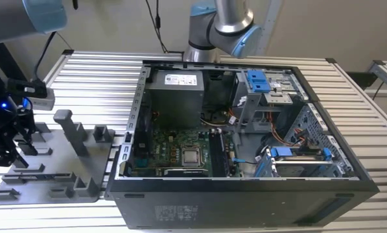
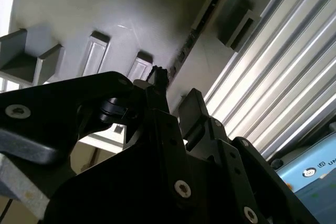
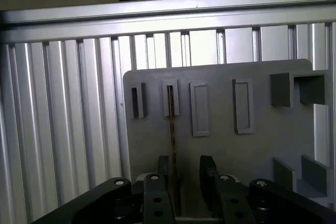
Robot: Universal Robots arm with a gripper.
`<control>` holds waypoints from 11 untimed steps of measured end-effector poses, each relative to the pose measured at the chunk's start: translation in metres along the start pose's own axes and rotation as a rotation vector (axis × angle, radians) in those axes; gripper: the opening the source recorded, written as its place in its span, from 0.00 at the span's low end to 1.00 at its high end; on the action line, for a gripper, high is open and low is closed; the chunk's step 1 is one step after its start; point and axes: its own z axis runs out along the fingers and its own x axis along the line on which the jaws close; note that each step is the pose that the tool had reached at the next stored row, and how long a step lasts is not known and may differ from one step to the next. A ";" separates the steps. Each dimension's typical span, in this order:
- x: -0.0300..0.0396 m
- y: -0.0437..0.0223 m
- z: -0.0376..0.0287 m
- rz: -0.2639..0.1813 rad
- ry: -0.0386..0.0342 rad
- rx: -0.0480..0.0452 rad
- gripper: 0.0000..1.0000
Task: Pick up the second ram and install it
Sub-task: 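Pick up the second ram and move it above second insertion slot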
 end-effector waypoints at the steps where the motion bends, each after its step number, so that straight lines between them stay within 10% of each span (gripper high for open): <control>1: 0.0000 0.0000 0.0002 0.000 -0.0001 0.0001 0.38; 11: -0.0001 -0.0001 0.0060 -0.012 0.0001 0.0003 0.38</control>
